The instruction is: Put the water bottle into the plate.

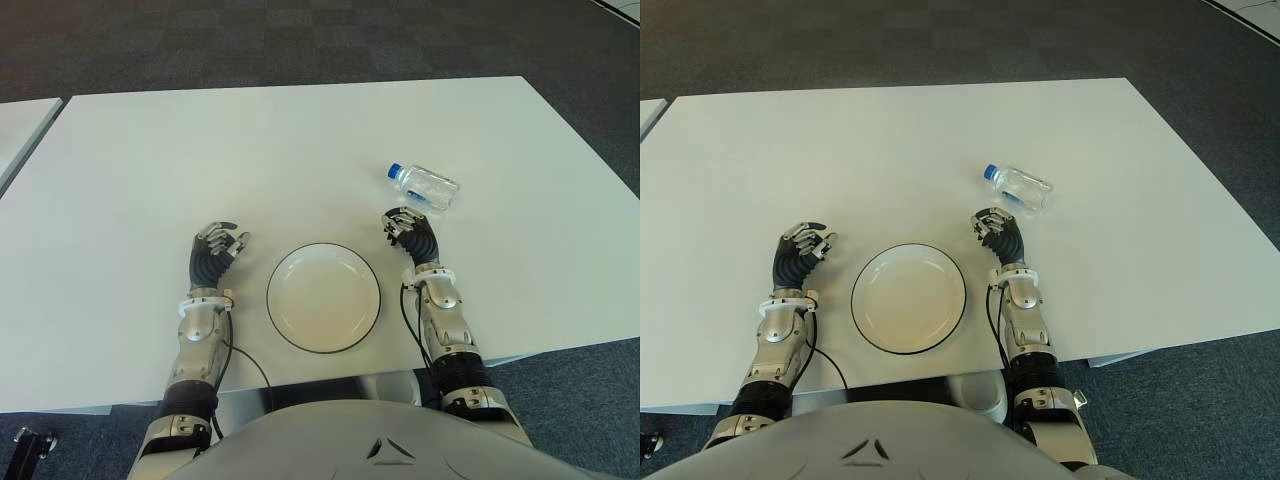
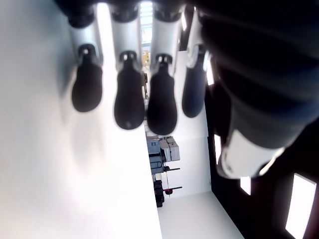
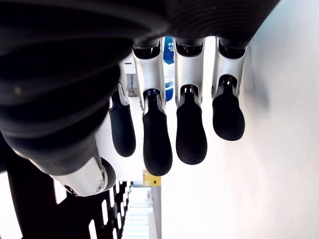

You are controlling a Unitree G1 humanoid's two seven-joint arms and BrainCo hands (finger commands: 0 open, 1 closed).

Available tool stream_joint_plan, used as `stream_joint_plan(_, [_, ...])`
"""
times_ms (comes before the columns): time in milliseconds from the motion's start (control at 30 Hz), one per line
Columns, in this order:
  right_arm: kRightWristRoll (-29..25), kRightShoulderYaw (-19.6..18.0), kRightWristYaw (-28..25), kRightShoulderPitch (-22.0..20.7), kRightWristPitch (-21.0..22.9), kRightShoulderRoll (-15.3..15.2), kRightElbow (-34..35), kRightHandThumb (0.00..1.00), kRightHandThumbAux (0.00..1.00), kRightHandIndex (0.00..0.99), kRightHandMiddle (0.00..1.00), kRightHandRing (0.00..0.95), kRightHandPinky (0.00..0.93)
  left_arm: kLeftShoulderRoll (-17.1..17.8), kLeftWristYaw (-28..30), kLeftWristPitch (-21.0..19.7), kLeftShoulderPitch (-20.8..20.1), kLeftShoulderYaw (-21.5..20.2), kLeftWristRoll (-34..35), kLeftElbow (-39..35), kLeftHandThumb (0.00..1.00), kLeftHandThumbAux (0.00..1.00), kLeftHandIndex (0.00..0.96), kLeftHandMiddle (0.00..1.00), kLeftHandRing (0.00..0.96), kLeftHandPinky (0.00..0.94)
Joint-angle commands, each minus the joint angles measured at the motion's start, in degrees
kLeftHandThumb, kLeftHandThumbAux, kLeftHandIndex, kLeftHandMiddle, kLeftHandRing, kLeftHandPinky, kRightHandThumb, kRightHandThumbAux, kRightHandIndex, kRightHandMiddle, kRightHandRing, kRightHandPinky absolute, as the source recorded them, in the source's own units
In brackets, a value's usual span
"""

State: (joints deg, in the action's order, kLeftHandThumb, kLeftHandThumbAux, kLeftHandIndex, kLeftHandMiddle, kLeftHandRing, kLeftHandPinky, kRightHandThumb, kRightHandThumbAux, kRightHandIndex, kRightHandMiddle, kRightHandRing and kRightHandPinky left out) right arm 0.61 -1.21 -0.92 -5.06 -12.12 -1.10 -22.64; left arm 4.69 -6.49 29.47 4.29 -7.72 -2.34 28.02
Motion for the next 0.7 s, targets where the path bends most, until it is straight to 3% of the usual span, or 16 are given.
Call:
stream_joint_plan(33, [0.33, 0.22, -0.03, 0.24, -0.83, -0.08, -0.62, 0.707, 0.726, 0.436, 0.655, 0.681, 0.705, -0.36, 0.11, -1.06, 1.12, 0.61, -0.48, 1.12, 0.698, 0.72, 0.432, 0.693, 0.699, 0.676])
stream_joint_plan(400, [2.3, 0.45, 1.43, 0.2, -1.55, -0.61, -0.86, 0.707, 0.726, 0.435, 0.651, 0.672, 0.692, -0.63, 0.23, -1.67, 1.31, 0.82, -0.46, 0.56, 0.696, 0.72, 0.432, 0.688, 0.694, 0.672])
stream_joint_plan(700, [12.1, 3.39, 8.28, -0.66, -8.06, -3.14, -3.5, 0.708, 0.728, 0.432, 0.646, 0.651, 0.611, -0.82, 0.05, -1.75, 1.27, 0.86, -0.65, 0.55, 0.697, 0.72, 0.432, 0.7, 0.707, 0.686])
